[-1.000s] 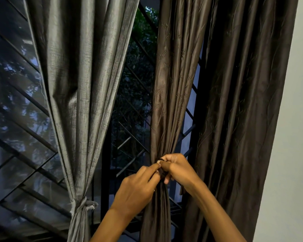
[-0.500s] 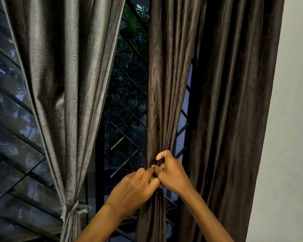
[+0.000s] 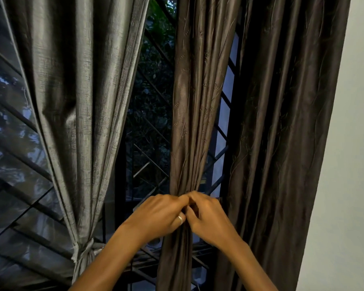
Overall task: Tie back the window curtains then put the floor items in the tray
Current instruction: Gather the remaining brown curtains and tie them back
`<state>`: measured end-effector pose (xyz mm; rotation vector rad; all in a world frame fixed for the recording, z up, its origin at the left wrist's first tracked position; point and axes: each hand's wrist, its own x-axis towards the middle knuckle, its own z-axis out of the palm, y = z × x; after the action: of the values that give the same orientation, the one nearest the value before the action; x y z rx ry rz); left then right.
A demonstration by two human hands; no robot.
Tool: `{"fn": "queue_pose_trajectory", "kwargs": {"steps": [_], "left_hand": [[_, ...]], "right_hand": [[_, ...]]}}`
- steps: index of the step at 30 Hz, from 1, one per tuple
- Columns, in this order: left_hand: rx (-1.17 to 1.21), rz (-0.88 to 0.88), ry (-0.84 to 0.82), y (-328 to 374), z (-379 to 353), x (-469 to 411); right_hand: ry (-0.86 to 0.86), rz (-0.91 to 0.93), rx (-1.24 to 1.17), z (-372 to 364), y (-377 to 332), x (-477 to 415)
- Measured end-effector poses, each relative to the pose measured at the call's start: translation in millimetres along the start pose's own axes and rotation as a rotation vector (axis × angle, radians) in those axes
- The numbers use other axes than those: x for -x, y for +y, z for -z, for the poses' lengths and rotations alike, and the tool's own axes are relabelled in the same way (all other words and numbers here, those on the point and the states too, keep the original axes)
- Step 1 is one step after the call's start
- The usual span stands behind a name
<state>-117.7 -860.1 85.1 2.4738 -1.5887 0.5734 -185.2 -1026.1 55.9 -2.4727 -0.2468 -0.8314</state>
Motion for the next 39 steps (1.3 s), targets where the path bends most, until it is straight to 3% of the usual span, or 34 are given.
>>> {"fn": "queue_pose_trajectory", "kwargs": {"steps": [6, 14, 23, 28, 34, 39], "left_hand": [[0.104, 0.113, -0.107, 1.3, 11.8, -10.5], [0.232, 0.171, -0.163, 0.6, 12.5, -23.9], [0.230, 0.209, -0.131, -0.9, 2.4, -26.5], [0.311, 0.248, 0.030, -6.5, -17.6, -16.0], [0.593, 0.243, 0.334, -6.5, -53.6, 5.9], [0.470, 0.351, 0.650, 9.6, -81.6, 18.7]], "right_hand": [[-0.035, -0.047, -0.087, -11.1, 0.6, 15.8], [0.193, -0.104, -0.038, -36.9, -6.1, 24.4], [0.246, -0.107, -0.015, -44.1, -7.3, 29.6], [0.362, -0.047, 0.126, -43.0, -4.5, 37.0], [0.369, -0.044, 0.078, -32.1, 13.0, 37.7], [0.364, -0.051, 0.001, -30.9, 21.1, 33.8]]}}
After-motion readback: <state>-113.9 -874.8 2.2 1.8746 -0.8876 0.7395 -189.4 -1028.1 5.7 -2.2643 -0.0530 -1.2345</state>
